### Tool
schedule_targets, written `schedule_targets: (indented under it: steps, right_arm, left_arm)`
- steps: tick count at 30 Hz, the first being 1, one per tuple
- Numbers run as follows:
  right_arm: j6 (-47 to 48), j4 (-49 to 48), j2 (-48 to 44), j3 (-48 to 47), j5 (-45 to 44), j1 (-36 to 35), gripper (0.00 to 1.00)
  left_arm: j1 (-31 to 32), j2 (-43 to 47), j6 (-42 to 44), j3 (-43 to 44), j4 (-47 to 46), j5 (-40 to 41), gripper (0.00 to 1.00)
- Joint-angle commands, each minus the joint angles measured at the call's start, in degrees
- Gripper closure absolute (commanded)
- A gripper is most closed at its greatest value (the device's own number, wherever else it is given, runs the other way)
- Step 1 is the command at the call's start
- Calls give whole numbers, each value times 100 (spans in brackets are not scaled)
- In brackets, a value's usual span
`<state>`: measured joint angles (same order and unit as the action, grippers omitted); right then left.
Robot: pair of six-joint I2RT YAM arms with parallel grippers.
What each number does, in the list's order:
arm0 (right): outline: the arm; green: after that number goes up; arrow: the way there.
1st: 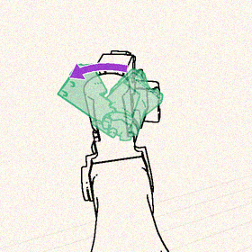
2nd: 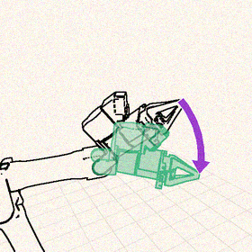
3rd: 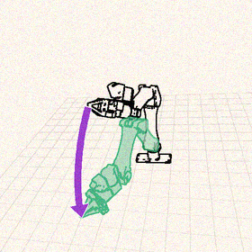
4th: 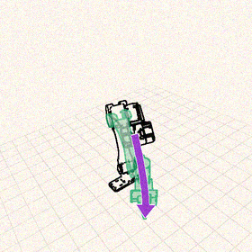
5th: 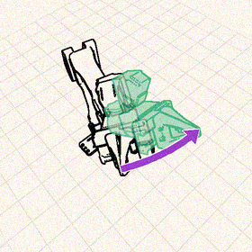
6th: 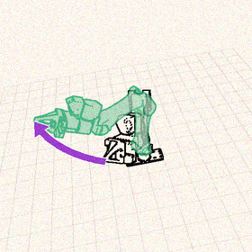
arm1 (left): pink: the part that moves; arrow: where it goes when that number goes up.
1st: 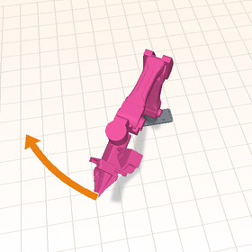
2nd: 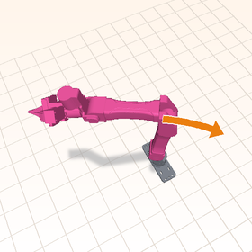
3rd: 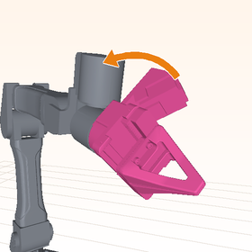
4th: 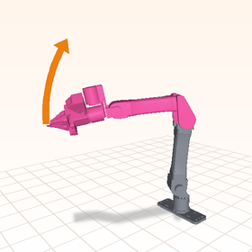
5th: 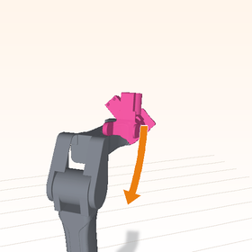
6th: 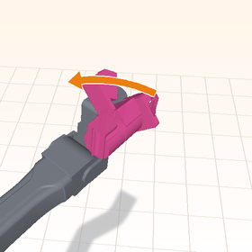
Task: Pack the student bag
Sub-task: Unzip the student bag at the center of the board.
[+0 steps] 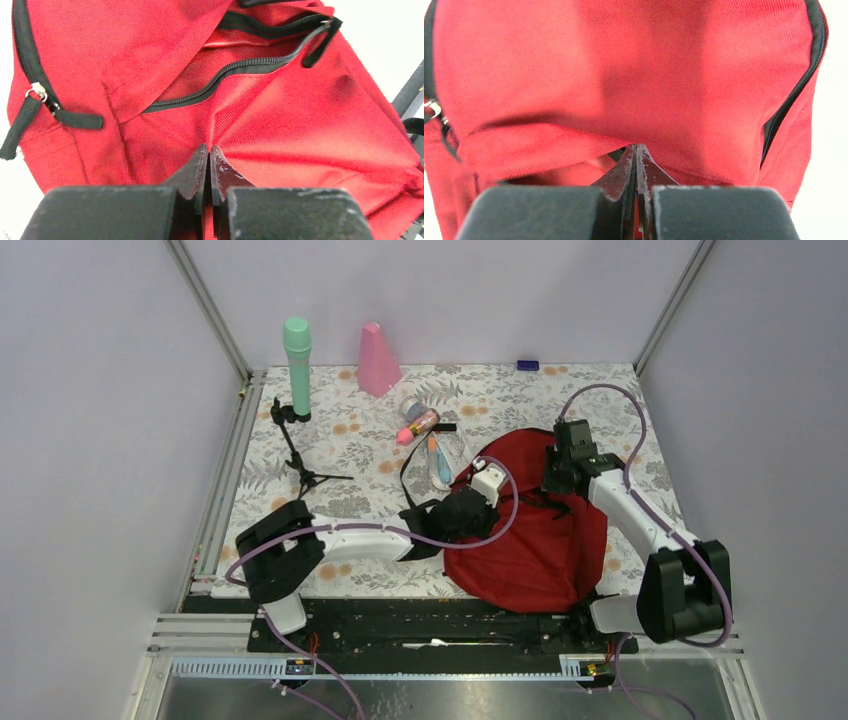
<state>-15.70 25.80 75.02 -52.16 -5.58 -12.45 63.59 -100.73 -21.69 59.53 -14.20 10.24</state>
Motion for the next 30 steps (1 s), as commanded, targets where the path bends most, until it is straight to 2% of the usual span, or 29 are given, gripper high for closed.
schedule_targets:
  steps: [1, 7, 13, 14, 16, 17, 19, 20, 22, 25, 27, 30]
  right_arm:
    - [-36, 36, 616, -477, -878, -30, 100]
    - [-83, 176, 1234, -768, -986, -13, 100]
    - [-23, 319, 942, -888, -530, -23, 100]
    - [-13, 442, 883, -962, -473, -22, 94]
    - [13, 662, 709, -1099, -409, -18, 67]
    - [21, 747, 598, -1148, -382, -16, 54]
    - [52, 850, 338, -1213, -321, -21, 36]
    - [63, 905, 209, -1248, -286, -21, 31]
    - [68, 1031, -47, -1333, -249, -14, 24]
    - [76, 1146, -262, -1433, -159, -18, 17]
    - [65, 1137, -387, -1439, -82, -19, 15]
    - [72, 997, -620, -1349, 30, -21, 14]
  left_arm:
    - [412, 878, -54, -422, -734, 708, 100]
    - [777, 976, -249, -756, -1027, 1014, 100]
    - [804, 705, -382, -369, -501, 993, 100]
    - [799, 716, -380, -291, -418, 980, 100]
    - [795, 769, -364, -105, -210, 1003, 82]
    - [795, 828, -355, -52, -120, 1028, 67]
    - [795, 989, -359, 4, 21, 1098, 46]
    - [788, 1091, -368, 2, 75, 1124, 36]
    - [759, 1335, -379, 6, 234, 1164, 23]
    - [619, 1706, -449, -19, 526, 1172, 8]
    - [410, 1940, -509, -22, 765, 917, 2]
    - [-62, 2133, -655, 73, 1297, 560, 1]
